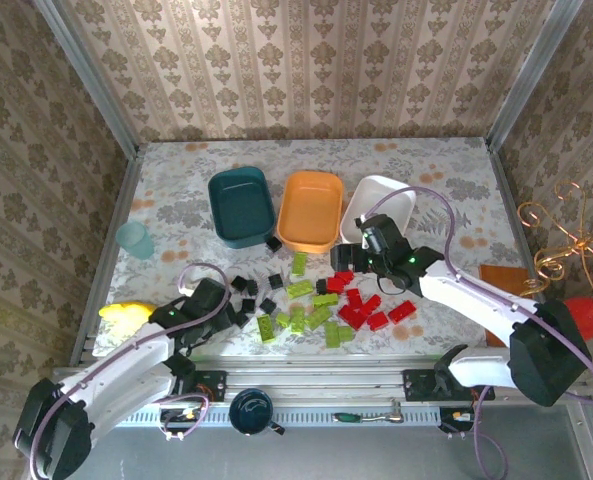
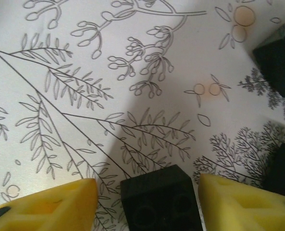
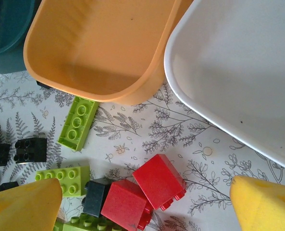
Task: Sort the legos into containers by color
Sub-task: Pick up the lego from the bottom-left of the table.
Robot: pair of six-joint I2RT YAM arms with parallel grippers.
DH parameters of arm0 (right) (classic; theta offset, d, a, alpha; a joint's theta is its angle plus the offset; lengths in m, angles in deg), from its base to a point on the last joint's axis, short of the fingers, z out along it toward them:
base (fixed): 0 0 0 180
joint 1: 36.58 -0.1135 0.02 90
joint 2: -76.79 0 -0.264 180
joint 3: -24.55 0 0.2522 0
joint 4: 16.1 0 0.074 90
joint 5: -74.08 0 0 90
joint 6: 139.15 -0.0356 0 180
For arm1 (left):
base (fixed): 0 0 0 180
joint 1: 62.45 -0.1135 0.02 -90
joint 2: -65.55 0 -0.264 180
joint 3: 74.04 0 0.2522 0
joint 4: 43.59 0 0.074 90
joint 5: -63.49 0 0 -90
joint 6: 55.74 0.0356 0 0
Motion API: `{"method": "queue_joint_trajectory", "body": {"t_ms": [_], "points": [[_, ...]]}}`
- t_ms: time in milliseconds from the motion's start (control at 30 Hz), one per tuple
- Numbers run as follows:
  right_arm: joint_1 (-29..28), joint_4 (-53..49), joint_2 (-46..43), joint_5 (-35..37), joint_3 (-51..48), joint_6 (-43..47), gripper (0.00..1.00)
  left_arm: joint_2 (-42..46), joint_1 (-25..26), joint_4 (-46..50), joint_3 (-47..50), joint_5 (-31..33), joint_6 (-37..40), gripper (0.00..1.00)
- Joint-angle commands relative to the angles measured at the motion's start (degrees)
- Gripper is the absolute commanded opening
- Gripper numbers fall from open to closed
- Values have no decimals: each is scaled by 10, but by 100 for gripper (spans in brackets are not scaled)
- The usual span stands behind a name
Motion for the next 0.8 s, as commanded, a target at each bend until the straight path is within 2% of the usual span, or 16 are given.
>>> {"method": "queue_joint_trajectory", "body": {"t_ms": [0, 100, 400, 533, 667, 767], "points": [[-3, -11, -16, 16, -11, 3, 92, -18, 4, -49, 7, -16, -16, 53], [-3, -10, -16, 20, -13, 3, 92, -18, 4, -53, 11, -21, -22, 45], [-3, -7, -13, 35, -18, -6, 92, -13, 4, -56, 1, -26, -12, 32], [-3, -13, -36, 65, -29, -19, 92, -16, 4, -55, -22, -38, 7, 30], [-1, -10, -87, 107, -62, -42, 92, -41, 18, -74, -90, -55, 36, 29], [2, -14, -125, 133, -88, -60, 92, -115, 44, -103, -176, -64, 67, 29]]}}
